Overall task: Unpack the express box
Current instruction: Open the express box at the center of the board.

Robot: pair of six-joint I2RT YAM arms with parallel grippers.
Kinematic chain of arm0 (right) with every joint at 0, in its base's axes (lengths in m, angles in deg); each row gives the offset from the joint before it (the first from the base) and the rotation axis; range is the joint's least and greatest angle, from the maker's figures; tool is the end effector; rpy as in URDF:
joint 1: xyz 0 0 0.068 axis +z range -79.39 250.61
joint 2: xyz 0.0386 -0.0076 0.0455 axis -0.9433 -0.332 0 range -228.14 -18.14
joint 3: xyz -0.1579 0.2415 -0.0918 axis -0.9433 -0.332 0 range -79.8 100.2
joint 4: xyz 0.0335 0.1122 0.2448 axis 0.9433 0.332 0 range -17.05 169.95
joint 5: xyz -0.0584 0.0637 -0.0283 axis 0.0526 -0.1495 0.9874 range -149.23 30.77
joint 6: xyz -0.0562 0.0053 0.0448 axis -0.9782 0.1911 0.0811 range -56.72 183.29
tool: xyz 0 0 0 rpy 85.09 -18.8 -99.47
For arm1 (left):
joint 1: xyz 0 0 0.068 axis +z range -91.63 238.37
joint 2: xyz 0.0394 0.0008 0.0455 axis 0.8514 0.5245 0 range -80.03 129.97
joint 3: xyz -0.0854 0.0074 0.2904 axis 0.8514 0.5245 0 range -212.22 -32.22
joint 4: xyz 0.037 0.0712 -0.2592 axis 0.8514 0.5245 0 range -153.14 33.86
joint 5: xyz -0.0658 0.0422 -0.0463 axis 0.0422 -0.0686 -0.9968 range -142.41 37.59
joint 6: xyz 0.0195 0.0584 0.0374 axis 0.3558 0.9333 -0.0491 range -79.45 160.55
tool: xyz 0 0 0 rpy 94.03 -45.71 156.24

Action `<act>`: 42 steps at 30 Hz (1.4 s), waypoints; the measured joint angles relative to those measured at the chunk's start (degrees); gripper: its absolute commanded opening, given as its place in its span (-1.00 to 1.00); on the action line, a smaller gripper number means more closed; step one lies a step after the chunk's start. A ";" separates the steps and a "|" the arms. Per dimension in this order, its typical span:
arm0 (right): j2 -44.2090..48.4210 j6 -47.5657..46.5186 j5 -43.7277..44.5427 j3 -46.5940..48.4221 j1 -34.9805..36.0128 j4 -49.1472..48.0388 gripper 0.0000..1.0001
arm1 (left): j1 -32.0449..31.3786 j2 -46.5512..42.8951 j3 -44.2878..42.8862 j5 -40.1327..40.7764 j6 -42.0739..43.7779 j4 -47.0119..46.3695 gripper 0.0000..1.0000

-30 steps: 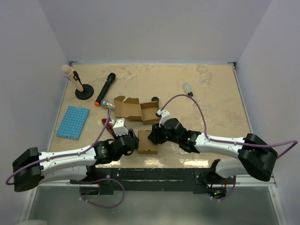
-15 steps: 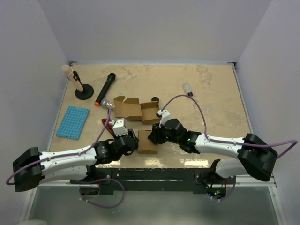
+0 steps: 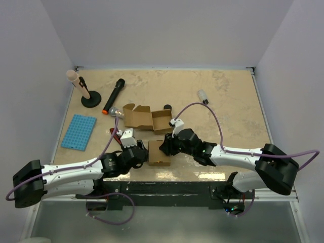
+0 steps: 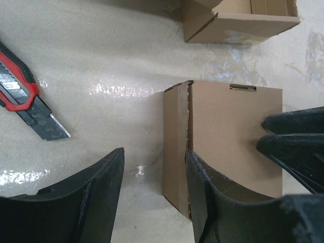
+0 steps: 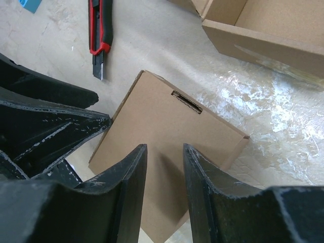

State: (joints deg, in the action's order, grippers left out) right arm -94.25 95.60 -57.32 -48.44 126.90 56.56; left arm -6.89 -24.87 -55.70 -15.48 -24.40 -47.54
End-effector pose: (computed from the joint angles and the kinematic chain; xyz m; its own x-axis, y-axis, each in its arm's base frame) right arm 0.1629 0.2405 0.1990 -0.6586 -0.0244 -0.7521 -0.5478 0.7008 0.4569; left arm 0.1092 -0.1511 0.1831 -0.6332 -0.3562 -0.6871 -0.0436 0.9028 -0.4278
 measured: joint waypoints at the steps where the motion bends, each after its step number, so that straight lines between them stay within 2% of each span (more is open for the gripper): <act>1: 0.00 0.00 0.00 0.00 0.00 0.00 -0.23 | 0.00 0.31 0.00 0.11 -0.02 0.04 0.07; 8: -0.02 0.39 0.24 -0.90 -0.11 -1.38 -0.24 | 0.35 6.43 -4.37 1.16 -1.77 3.45 0.01; 16: 0.00 1.20 1.14 -0.96 -0.17 -1.44 -0.25 | 1.31 8.76 -5.75 1.38 -3.65 4.22 -0.01; 25: 0.44 2.84 1.70 -1.73 -0.17 -1.88 -0.28 | 3.91 11.76 -5.99 0.44 -6.32 3.17 -0.19; 29: 0.44 3.50 1.51 -1.86 -0.13 -2.10 -0.29 | 4.79 15.30 -4.00 -0.44 -6.27 6.93 -0.25; 35: 0.83 4.37 1.53 -2.05 -0.11 -1.95 -0.27 | 5.25 14.80 -3.91 -0.79 -6.43 7.45 -0.38; 42: 4.28 4.61 0.66 -2.99 -0.07 1.36 -0.22 | 5.25 8.26 0.70 -3.37 -5.88 3.74 -0.38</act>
State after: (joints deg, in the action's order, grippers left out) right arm -89.97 100.21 -56.67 -51.44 126.84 57.92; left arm -1.64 -16.61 -55.00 -18.85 -30.27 -43.80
